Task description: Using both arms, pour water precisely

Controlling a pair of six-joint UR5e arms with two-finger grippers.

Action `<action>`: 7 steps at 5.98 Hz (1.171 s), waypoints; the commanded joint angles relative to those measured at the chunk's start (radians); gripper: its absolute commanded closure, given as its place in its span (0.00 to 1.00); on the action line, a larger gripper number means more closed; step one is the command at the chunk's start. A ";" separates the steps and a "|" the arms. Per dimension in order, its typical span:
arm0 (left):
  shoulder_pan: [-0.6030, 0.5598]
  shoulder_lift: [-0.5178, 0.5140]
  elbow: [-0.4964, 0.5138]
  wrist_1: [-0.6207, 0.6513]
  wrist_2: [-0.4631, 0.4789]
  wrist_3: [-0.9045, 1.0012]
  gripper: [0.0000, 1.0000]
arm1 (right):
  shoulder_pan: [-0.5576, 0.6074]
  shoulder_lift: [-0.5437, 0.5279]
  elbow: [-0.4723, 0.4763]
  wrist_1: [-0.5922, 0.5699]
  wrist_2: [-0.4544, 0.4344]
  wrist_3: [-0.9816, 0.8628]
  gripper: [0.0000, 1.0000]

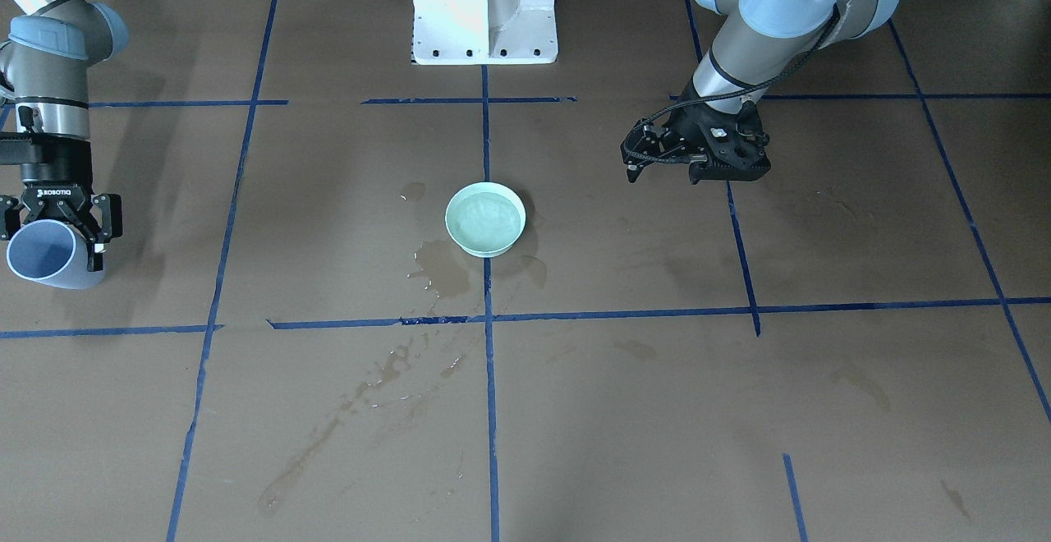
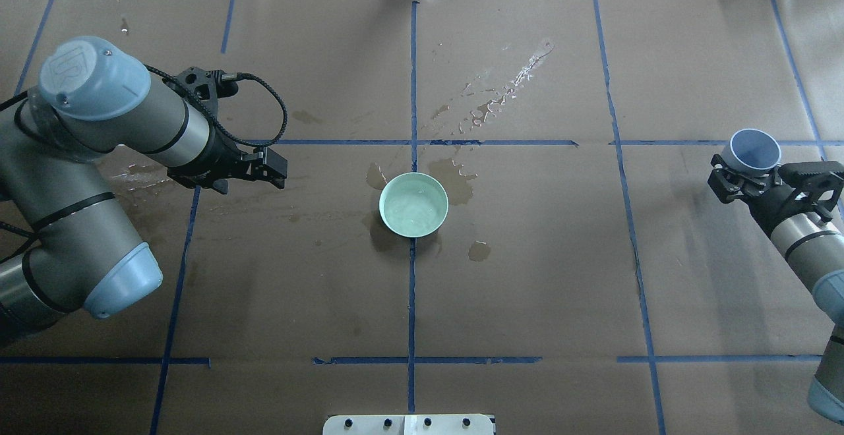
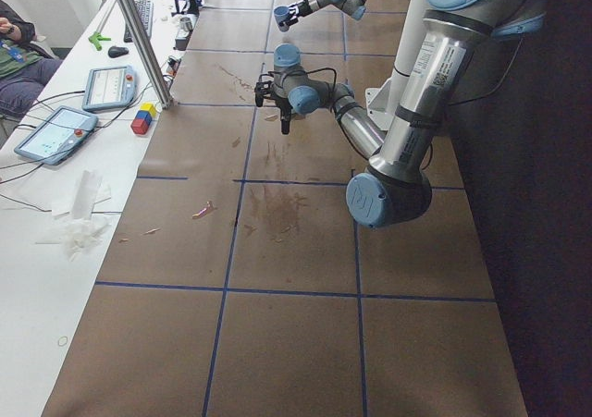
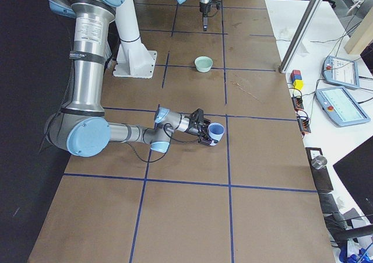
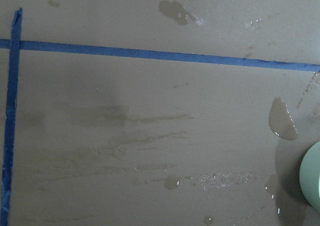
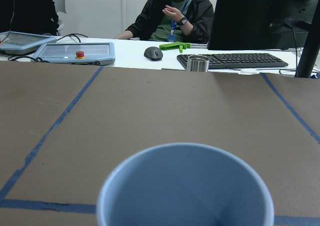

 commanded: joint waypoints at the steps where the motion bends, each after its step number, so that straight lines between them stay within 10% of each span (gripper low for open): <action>1: 0.000 0.000 -0.002 0.000 0.000 -0.004 0.00 | -0.001 -0.002 -0.028 0.019 -0.002 0.005 0.81; 4: 0.000 0.000 0.001 -0.001 0.002 -0.005 0.00 | -0.002 0.001 -0.078 0.109 0.005 -0.004 0.49; 5: 0.000 0.000 0.003 0.000 0.002 -0.005 0.00 | -0.002 0.007 -0.078 0.109 0.005 -0.004 0.00; 7: 0.000 0.000 0.001 -0.002 0.002 -0.005 0.00 | -0.002 0.007 -0.078 0.111 0.005 -0.004 0.00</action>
